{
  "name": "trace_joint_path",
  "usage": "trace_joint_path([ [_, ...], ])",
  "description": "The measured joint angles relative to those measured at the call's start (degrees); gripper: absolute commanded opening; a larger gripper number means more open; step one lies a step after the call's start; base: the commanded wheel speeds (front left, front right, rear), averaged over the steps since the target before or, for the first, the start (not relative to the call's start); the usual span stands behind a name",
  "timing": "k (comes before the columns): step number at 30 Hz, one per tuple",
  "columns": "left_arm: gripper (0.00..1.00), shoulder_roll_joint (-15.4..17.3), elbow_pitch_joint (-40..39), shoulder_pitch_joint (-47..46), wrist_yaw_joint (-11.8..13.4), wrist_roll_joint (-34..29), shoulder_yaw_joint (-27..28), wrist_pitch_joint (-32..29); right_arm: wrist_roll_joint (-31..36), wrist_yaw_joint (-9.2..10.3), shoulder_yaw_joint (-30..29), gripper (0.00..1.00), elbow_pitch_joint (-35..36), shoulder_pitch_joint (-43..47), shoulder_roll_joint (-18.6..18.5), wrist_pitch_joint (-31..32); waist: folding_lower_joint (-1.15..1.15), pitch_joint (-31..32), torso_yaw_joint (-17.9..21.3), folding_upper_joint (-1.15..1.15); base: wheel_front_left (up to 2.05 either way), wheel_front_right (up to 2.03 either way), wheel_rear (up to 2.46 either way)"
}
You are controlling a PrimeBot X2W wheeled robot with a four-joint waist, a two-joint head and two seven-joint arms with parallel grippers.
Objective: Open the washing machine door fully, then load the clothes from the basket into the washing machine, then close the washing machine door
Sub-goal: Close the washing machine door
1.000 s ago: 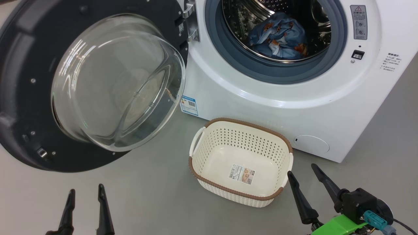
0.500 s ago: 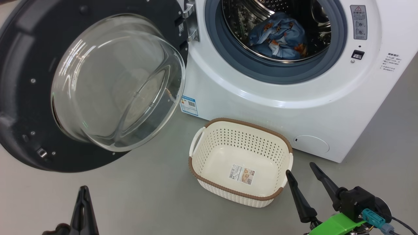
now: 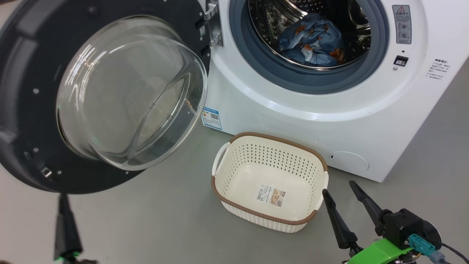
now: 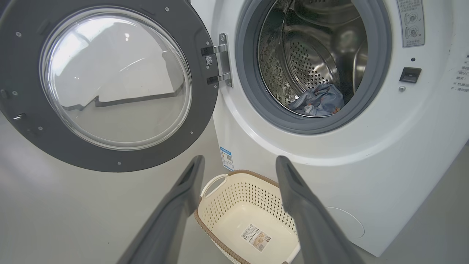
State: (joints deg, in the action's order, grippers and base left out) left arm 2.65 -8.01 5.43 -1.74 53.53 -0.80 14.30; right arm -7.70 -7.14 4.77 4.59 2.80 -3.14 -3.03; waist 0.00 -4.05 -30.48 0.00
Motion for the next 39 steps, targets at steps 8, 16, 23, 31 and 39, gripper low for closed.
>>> trace_joint_path([
  [8,0.0,-0.33,-4.91,-3.76,-3.81,28.78,6.51,0.38,0.01,0.0,-0.44,1.0,0.77,0.31,0.04,0.0,0.0,0.08,0.18,0.0,0.0,0.0,0.0],
  [16,0.0,7.88,-1.67,-10.67,-4.49,35.91,17.78,-1.74,0.07,0.0,-0.52,1.0,1.35,0.79,0.12,0.44,0.0,-0.44,0.74,0.0,0.0,0.0,0.0],
  [23,0.0,15.63,12.88,-22.25,-1.78,43.44,22.97,-6.46,0.13,0.0,-0.49,1.0,1.96,0.74,0.07,0.94,0.0,-1.26,0.63,0.0,0.0,0.0,0.0],
  [31,0.0,22.07,30.52,-32.76,0.64,45.64,23.14,-11.39,0.18,0.0,-0.05,1.0,2.86,0.62,-0.86,1.96,0.0,-2.84,1.05,0.0,0.0,0.0,0.0],
  [39,0.0,26.38,43.25,-41.47,1.56,45.88,20.71,-16.13,0.16,0.0,0.43,1.0,3.32,-0.75,-1.63,2.52,0.0,-4.4,2.11,0.0,0.0,0.0,0.0],
])
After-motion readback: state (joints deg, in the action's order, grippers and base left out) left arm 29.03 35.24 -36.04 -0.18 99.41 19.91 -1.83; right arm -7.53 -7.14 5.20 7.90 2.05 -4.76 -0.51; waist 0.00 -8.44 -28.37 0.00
